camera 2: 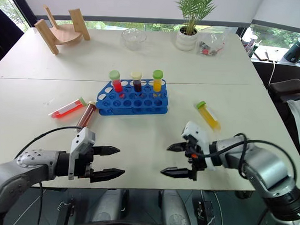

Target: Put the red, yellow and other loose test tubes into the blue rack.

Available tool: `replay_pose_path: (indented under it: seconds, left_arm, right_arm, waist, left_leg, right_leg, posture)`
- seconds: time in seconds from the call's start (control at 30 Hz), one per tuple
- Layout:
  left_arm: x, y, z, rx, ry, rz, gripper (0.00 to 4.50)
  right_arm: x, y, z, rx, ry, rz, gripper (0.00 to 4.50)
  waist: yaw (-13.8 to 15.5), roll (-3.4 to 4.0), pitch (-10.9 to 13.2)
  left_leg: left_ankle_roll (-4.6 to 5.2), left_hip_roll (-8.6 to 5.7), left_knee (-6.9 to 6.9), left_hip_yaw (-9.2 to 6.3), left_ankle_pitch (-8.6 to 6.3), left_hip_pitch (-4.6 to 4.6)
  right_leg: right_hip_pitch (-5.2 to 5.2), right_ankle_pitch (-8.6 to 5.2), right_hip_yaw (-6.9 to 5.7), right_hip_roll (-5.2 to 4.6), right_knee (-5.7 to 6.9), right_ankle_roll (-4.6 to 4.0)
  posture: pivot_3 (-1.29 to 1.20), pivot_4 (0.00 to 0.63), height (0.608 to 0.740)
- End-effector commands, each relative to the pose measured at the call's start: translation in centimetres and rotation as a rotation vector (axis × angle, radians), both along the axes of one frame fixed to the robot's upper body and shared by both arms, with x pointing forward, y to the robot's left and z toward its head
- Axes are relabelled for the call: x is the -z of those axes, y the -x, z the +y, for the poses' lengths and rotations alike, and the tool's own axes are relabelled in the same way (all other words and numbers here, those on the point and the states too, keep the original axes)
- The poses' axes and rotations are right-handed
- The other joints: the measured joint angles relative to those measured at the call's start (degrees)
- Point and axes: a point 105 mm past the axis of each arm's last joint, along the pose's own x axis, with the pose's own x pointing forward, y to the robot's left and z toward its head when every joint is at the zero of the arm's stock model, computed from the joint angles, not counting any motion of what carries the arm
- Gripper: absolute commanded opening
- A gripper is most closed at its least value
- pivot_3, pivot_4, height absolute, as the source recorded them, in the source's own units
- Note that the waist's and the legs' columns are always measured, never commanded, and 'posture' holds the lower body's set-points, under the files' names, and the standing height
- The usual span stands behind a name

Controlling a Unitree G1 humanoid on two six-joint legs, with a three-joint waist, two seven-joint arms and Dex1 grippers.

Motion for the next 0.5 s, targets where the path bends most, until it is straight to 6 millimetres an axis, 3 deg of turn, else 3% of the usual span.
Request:
replay_pose_path:
  seconds: [0.03, 0.1, 0.2, 0.27, 0.4, 0.5]
  left_arm:
    - [-3.4, -1.9, 1.1, 0.015, -0.043, -0.158, 4.45]
    - [-5.6, -2.2, 1.3, 0.094, -0.101, -0.251, 4.45]
    - [-9.2, -3.6, 1.1, 0.187, -0.200, -0.426, 4.45]
    - [-10.1, -4.3, 1.7, 0.206, -0.243, -0.472, 4.45]
    - [-10.1, -4.8, 2.5, 0.223, -0.319, -0.512, 4.45]
    - [-10.6, -5.7, 2.1, 0.172, -0.269, -0.537, 4.45]
  right_arm:
    - [-5.8, -2.2, -2.1, 0.094, 0.014, -0.128, 4.50]
    - [-7.9, -4.2, -4.1, 0.180, 0.113, -0.193, 4.50]
    - [-8.7, -8.1, -7.7, 0.351, 0.284, -0.182, 4.50]
    - [-7.9, -9.4, -8.6, 0.377, 0.357, -0.114, 4.50]
    - [-5.4, -11.6, -9.4, 0.432, 0.432, 0.028, 4.50]
    - [-4.1, -13.2, -9.4, 0.475, 0.450, 0.110, 4.50]
  waist:
    - [0.0, 0.00, 0.0]
    - [0.0, 0.00, 0.1]
    - [0.0, -0.03, 0.1]
    - [-0.2, -0.05, 0.0]
    - [-1.3, -0.04, 0.1]
    - [-1.6, 0.03, 0.1]
  left_leg:
    - [0.00, 0.00, 0.01, -0.01, 0.00, 0.01]
    - [0.00, 0.01, 0.05, -0.01, 0.00, 0.01]
    - [0.00, 0.00, -0.03, 0.06, 0.00, -0.03]
    - [0.00, 0.00, -0.08, 0.13, 0.00, -0.08]
    - [0.40, 0.01, -0.12, 0.35, -0.23, -0.12]
    - [0.47, 0.01, -0.09, 0.36, -0.27, -0.76]
  right_leg:
    - [0.00, 0.01, 0.00, 0.02, 0.01, -0.02]
    - [-0.02, 0.02, -0.02, 0.02, 0.03, -0.04]
    - [-0.08, 0.01, -0.02, -0.02, -0.09, -0.06]
    - [-0.12, 0.02, 0.00, -0.04, -0.22, -0.06]
    - [-0.26, 0.11, 0.17, -0.04, -0.17, 0.23]
    - [-1.02, 0.13, 0.19, -0.02, 0.09, 0.29]
  posture:
    - [0.00, 0.150, 0.740]
    - [0.00, 0.150, 0.740]
    - [0.00, 0.150, 0.740]
    - [0.00, 0.150, 0.740]
    - [0.00, 0.150, 0.740]
    - [0.00, 0.150, 0.740]
